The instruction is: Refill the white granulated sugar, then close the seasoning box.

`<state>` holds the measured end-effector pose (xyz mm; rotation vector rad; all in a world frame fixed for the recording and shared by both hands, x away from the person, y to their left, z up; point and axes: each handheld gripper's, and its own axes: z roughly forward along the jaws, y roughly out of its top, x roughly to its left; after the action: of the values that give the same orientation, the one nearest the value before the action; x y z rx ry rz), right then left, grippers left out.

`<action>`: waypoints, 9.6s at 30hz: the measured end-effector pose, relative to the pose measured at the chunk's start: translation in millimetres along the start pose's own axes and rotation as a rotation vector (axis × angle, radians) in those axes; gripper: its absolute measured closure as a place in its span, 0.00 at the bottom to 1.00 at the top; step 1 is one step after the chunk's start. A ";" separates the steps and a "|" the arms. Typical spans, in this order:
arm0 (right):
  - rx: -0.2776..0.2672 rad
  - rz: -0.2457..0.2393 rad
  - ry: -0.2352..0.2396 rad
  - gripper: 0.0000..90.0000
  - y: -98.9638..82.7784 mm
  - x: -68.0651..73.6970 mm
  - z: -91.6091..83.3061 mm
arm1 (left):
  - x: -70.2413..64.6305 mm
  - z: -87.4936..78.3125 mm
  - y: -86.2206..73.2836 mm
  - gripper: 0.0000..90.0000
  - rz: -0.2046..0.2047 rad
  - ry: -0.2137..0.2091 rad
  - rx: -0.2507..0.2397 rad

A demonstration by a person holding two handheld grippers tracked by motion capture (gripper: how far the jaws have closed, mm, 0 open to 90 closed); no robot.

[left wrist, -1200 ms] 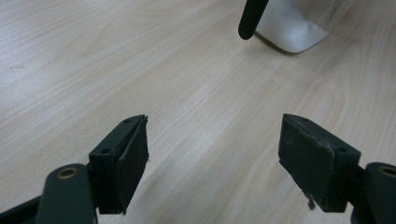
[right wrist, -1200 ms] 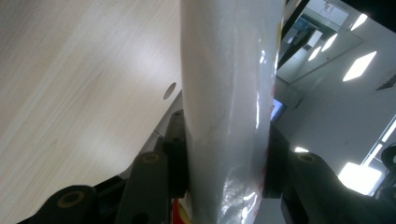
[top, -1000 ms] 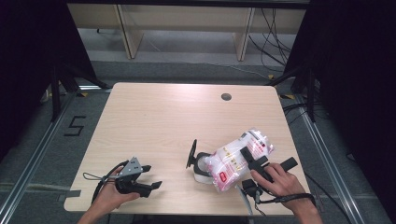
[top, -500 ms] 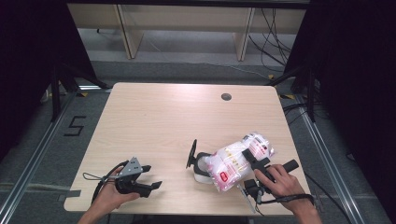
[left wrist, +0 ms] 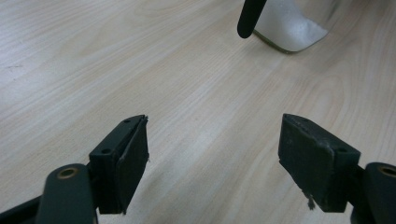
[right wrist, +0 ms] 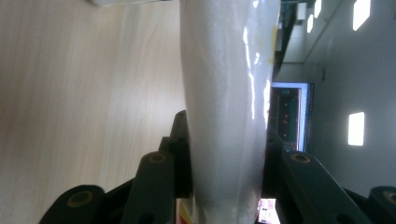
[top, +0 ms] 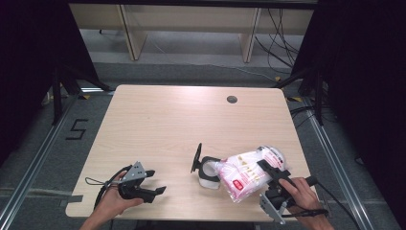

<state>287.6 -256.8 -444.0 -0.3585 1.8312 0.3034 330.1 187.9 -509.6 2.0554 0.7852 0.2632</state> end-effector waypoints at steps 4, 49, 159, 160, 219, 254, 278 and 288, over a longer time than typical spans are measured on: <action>-0.056 0.175 0.006 0.76 -9.2 -2.1 -6.6 | 2.6 -0.9 0.4 0.27 0.029 0.004 0.002; -0.194 1.319 0.151 0.78 -65.9 27.2 89.3 | 1.3 -2.9 0.1 0.27 -0.002 0.007 -0.012; -0.012 1.373 0.307 0.38 -32.9 41.3 -14.4 | -32.0 17.5 106.0 0.99 0.030 -0.120 -0.191; -0.007 1.376 0.305 0.38 -32.6 40.9 -14.8 | -33.3 18.2 107.2 0.99 0.031 -0.121 -0.194; -0.030 1.338 0.304 0.39 -32.8 40.0 -12.1 | -69.8 55.0 107.5 0.84 0.064 -0.181 -0.140; -0.023 1.334 0.309 0.38 -29.8 39.6 -11.1 | -37.8 -19.5 39.0 0.30 -0.069 -0.074 -0.166; 0.005 1.380 0.448 0.34 -16.3 47.7 -5.1 | -47.9 -19.9 -1.0 0.29 -0.011 -0.020 -0.062; 0.022 1.364 0.469 0.33 -14.9 50.3 -2.5 | -43.8 -19.5 -1.7 0.29 0.010 -0.022 -0.058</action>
<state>277.9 -276.0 -491.9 0.9907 2.2818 1.1862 286.4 174.5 -495.0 2.0051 0.7462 0.2655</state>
